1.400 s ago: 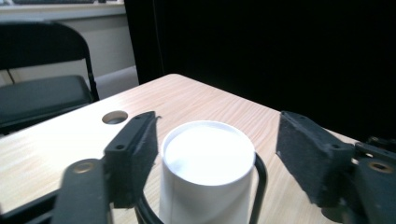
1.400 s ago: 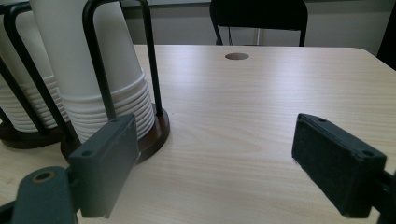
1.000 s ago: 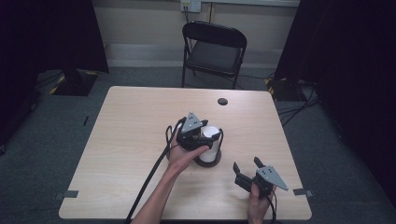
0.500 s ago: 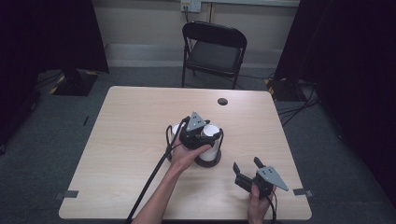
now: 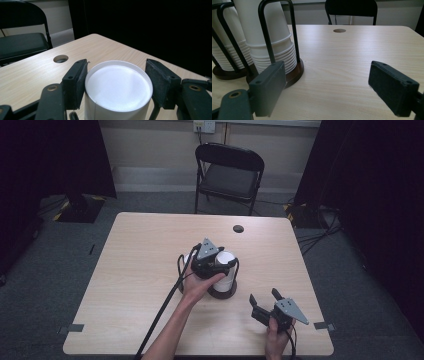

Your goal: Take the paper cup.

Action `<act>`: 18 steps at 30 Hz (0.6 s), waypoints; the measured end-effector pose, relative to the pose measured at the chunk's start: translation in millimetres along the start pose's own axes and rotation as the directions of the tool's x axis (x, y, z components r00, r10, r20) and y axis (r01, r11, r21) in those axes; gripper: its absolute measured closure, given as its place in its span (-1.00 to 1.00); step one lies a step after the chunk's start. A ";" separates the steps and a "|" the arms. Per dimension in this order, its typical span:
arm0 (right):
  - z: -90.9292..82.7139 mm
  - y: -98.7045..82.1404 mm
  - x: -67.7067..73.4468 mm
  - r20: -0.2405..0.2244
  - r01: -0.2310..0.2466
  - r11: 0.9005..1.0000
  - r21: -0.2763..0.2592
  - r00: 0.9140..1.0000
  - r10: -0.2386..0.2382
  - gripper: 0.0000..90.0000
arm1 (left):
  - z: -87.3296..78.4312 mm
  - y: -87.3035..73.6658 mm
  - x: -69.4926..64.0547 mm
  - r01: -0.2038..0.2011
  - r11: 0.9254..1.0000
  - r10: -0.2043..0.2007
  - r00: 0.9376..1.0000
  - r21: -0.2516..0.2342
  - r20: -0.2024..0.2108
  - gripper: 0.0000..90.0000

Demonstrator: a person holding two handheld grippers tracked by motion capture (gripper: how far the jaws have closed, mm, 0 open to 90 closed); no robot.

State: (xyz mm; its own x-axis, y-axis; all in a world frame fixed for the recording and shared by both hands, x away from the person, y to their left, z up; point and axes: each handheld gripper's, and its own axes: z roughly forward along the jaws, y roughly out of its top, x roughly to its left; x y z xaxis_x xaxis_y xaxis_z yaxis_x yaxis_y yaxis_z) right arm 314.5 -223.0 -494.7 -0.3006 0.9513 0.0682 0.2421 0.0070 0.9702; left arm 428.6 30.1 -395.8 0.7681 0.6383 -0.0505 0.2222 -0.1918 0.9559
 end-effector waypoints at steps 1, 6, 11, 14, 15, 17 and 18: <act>0.0 0.0 0.0 0.000 0.000 1.000 0.000 1.000 0.000 -0.69 | -0.9 0.5 -0.3 -0.001 1.000 0.001 1.000 0.003 0.001 -0.20; 0.0 0.0 0.0 -0.002 0.000 1.000 0.000 1.000 0.000 -0.69 | -2.6 1.4 -1.0 0.009 1.000 -0.009 1.000 0.000 0.005 -0.20; 0.1 0.0 -0.1 -0.002 -0.001 1.000 0.000 1.000 0.001 -0.69 | -3.4 1.8 1.2 0.023 1.000 -0.022 1.000 -0.002 0.013 -0.20; 0.1 0.0 -0.1 -0.002 -0.001 1.000 0.000 1.000 0.001 -0.69 | -3.4 2.2 1.0 0.024 1.000 -0.024 1.000 -0.002 0.011 -0.20; 0.1 0.0 -0.1 -0.002 -0.001 1.000 0.000 1.000 0.001 -0.69 | -3.5 2.2 1.2 0.027 1.000 -0.027 1.000 -0.003 0.012 -0.20; 0.2 0.1 -0.1 -0.001 -0.001 1.000 0.001 1.000 0.001 -0.69 | -4.0 3.6 0.9 0.039 0.999 -0.039 0.999 -0.003 0.006 -0.20; 0.3 0.1 -0.1 -0.002 -0.001 1.000 0.001 1.000 0.001 -0.69 | -4.0 4.8 0.7 0.039 0.999 -0.039 0.999 -0.007 0.006 -0.20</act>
State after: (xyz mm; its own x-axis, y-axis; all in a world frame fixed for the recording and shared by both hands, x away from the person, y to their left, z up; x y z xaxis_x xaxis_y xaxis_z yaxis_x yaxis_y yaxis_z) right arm 314.9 -223.0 -494.7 -0.3021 0.9507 0.0694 0.2432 0.0065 0.9700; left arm 427.8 32.6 -390.1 0.7623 0.6410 -0.0894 0.2477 -0.1613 0.9553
